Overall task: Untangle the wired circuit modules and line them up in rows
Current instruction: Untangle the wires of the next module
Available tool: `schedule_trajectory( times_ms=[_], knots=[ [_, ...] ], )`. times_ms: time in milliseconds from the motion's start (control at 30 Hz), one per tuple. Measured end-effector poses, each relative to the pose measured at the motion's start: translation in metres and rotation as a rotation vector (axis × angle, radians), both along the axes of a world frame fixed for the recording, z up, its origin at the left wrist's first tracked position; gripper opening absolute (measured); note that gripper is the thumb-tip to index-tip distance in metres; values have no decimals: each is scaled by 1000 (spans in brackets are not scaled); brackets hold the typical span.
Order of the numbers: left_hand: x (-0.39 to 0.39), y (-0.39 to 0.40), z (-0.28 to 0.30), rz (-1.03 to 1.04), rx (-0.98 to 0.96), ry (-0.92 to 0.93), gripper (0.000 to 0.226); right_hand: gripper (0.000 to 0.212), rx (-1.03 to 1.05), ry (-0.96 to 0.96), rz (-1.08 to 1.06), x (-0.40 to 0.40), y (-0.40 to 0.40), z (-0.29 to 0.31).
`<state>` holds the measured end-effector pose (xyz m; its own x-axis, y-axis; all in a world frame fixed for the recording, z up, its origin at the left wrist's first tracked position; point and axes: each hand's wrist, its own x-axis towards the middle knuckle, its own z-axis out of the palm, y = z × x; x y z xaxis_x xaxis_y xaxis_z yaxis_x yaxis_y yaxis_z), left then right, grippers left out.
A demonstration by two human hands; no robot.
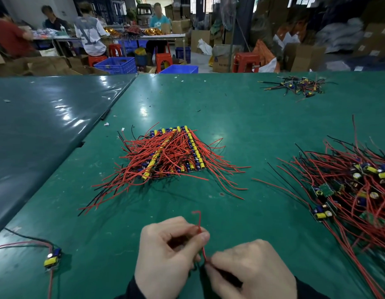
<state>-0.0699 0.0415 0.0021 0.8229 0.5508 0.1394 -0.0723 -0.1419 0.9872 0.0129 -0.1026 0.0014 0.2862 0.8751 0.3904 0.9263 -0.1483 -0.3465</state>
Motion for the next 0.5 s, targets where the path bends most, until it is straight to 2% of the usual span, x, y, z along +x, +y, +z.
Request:
schedule_trajectory(
  times_ms=[33,100,167,200,267,333,433,500],
  knots=[
    [1,1,1,-6,-54,13,15,21,21,125,-1,0,1,2],
    [4,8,6,-39,-289,34,10,19,45,616,3,2,2,8],
    [4,16,11,-81,-550,44,22,18,-1,1102,80,3,2,15],
    [3,19,12,-100,-650,40,32,17,-25,1245,123,4,3,18],
    [0,22,15,-149,-795,32,56,17,-64,1352,223,7,4,24],
    [0,21,17,-158,-856,25,62,17,-121,1367,286,9,4,26],
    [1,21,17,-98,-805,0,57,17,-154,1312,265,7,4,27],
    [1,22,14,-28,-698,-16,39,17,-114,1206,181,5,2,22]
  ],
)
